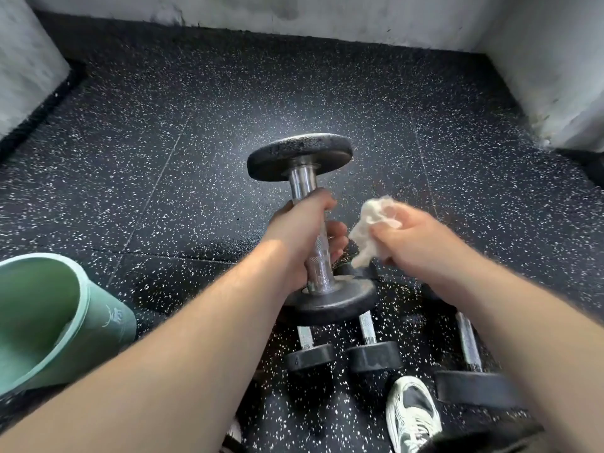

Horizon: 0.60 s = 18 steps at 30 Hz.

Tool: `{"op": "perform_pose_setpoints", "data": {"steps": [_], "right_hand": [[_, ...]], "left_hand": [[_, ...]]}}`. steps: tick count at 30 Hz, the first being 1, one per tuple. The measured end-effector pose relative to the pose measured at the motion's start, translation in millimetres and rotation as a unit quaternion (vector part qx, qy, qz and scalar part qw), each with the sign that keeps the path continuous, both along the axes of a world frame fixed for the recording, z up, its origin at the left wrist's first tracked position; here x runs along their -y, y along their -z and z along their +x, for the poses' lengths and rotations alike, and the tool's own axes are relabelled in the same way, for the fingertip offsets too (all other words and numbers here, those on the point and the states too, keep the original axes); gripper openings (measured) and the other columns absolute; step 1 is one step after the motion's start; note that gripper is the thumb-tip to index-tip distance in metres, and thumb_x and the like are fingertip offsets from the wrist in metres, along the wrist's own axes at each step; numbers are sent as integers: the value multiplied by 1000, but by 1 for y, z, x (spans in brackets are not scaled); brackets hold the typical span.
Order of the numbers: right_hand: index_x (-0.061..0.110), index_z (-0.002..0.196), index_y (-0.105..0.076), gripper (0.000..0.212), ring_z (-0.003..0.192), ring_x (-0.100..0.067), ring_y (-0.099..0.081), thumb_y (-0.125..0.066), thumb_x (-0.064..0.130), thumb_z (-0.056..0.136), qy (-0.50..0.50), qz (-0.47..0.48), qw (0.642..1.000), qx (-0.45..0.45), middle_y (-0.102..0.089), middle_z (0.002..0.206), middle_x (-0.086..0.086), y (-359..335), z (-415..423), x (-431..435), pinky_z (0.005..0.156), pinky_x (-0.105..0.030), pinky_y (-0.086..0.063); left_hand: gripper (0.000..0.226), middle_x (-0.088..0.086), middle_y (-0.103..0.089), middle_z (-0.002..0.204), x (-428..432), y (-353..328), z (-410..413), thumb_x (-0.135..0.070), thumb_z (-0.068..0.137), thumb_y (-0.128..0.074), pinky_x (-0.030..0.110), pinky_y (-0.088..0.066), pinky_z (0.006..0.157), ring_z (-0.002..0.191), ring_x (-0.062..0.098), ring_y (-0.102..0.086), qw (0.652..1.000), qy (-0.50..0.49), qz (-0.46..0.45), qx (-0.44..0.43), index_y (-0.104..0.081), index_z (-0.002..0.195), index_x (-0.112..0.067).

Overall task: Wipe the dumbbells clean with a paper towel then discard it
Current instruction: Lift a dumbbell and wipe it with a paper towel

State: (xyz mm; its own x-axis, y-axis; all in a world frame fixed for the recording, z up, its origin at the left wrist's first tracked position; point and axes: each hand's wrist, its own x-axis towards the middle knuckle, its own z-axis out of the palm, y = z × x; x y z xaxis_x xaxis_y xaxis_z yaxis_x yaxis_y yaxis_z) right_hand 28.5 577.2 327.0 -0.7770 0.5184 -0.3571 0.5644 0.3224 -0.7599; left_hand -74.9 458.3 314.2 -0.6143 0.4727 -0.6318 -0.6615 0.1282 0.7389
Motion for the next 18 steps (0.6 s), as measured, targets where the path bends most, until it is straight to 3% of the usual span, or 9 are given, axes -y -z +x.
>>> {"op": "perform_pose_setpoints", "data": {"steps": [2,4,6,12,15,18], "right_hand": [[36,107,-61,10,77,-9,-63,-52,35,102,-49,50,997,43,-71,93,10,5,1,1,70,-33,-51],[31,119,-55,21,89,-15,-64,-54,40,100,-75,101,988,84,-68,105,6,7,0,2,79,-39,-54],[29,124,-52,30,95,-18,-62,-56,44,98,-90,124,981,122,-65,112,4,4,1,3,79,-34,-48],[34,99,-67,15,82,-9,-64,-63,43,88,-166,150,961,164,-71,98,11,7,2,6,65,-25,-45],[32,99,-66,17,81,-9,-63,-65,43,87,-174,143,963,145,-70,95,13,8,1,7,64,-28,-44],[28,101,-60,22,85,-13,-64,-67,41,84,-159,143,970,112,-68,94,11,12,-1,7,68,-30,-47]], "left_hand": [[11,3,-68,63,0,2,-1,-26,88,-64,42,-58,84,63,23,-65,1000,-3,-11,-19,-59,94,-17],[9,3,-66,61,-1,3,-1,-24,89,-63,43,-58,85,65,23,-65,999,-5,-19,-39,-61,88,-16],[10,0,-63,56,-4,3,1,-24,90,-63,41,-58,82,65,23,-65,998,2,-30,-56,-61,84,-15],[13,-2,-60,50,-6,6,4,-25,86,-68,41,-58,79,63,24,-65,998,-8,-52,-46,-62,87,-14],[14,-2,-61,50,-8,7,3,-26,86,-69,43,-58,82,65,24,-65,998,-20,-56,-36,-62,87,-14],[15,2,-62,60,-9,8,2,-26,87,-68,36,-56,72,65,24,-64,997,-31,-57,-31,-61,90,-13]]}}
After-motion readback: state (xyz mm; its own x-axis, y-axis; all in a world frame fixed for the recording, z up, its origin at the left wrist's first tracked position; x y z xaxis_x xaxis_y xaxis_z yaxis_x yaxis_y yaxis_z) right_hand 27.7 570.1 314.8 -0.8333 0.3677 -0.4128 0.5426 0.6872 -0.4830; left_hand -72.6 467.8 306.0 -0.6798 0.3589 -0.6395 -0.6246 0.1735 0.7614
